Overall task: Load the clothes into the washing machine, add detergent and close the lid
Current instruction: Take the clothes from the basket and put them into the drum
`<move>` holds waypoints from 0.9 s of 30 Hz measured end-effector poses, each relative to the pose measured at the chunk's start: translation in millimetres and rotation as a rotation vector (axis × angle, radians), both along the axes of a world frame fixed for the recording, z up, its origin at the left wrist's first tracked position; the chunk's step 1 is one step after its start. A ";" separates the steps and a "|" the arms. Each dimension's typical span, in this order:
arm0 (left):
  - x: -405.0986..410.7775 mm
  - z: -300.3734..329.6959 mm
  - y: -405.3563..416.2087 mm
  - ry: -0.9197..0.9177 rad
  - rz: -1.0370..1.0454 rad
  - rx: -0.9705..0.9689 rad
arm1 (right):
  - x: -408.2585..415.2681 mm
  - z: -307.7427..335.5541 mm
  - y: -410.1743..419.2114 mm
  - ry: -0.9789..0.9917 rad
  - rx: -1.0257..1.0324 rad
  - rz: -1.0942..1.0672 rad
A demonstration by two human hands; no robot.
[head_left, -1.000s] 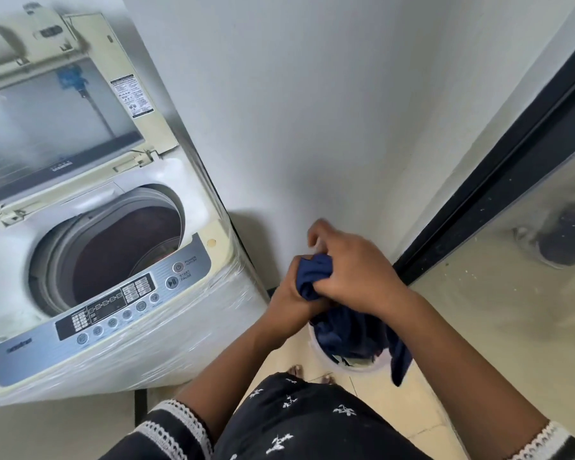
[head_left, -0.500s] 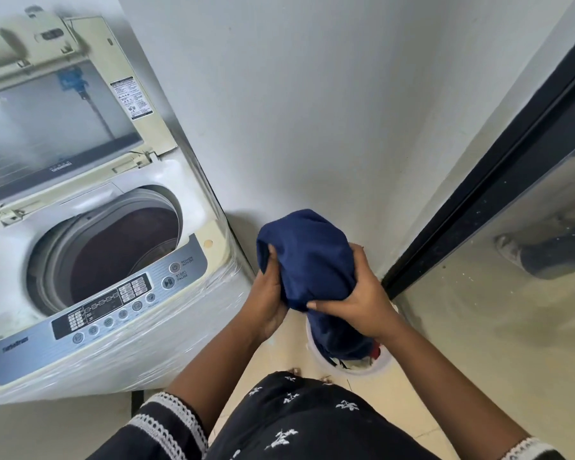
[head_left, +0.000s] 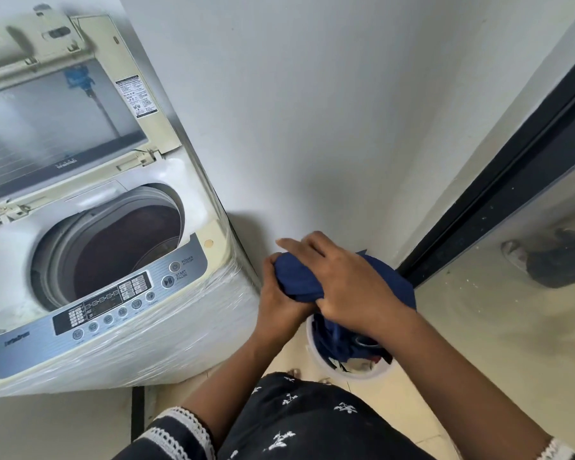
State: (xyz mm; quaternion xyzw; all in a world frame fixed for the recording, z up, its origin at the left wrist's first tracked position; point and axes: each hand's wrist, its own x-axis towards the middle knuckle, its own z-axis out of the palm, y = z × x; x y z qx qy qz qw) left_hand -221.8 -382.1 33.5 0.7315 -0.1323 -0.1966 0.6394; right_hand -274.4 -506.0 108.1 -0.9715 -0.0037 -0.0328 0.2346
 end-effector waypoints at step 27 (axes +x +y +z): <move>-14.7 -15.3 1.8 -0.409 -0.458 0.306 | -29.7 -30.5 -16.2 0.169 -0.119 -0.269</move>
